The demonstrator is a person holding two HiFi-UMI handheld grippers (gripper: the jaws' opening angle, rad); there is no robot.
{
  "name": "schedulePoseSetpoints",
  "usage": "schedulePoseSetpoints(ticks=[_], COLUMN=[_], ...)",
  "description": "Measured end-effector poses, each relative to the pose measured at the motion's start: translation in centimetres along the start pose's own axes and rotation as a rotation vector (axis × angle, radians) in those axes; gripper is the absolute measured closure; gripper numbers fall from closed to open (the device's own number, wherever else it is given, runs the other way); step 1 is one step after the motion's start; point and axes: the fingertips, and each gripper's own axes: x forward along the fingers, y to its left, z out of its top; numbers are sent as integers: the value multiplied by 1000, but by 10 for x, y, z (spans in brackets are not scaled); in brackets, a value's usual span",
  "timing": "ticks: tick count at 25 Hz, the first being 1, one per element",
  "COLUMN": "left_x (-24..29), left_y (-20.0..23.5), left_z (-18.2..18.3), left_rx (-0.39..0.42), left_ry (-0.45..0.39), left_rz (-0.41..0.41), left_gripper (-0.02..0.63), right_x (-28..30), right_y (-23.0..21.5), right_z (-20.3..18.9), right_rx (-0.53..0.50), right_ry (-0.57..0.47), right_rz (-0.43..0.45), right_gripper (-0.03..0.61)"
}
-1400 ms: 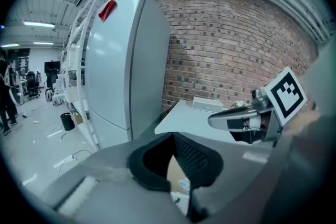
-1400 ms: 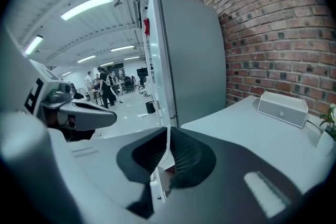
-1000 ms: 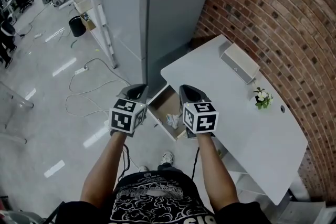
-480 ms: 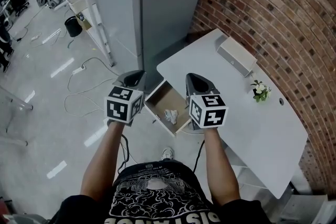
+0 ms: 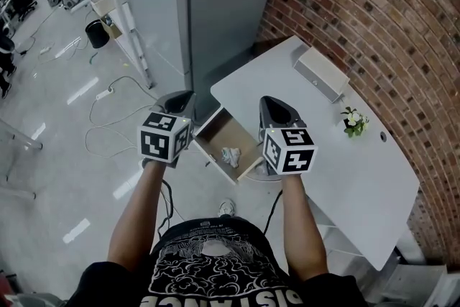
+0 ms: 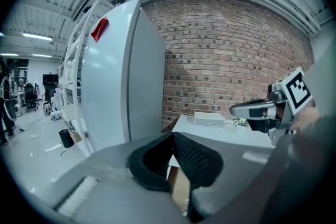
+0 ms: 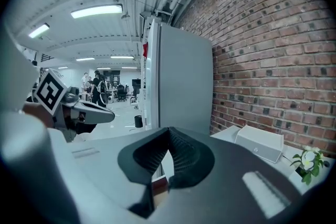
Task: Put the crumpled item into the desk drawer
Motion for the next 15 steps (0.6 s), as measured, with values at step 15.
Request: schedulePoseSetpoints(ticks=[15], left_x=[10], left_y=[-4], left_z=[5], left_rx=[7], left_ry=[3], left_rz=[-7], left_gripper=[611], right_x=[4], right_y=[-11], right_z=[1], right_rx=[10], right_ry=[-4], right_rz=[-2], right_gripper=[577])
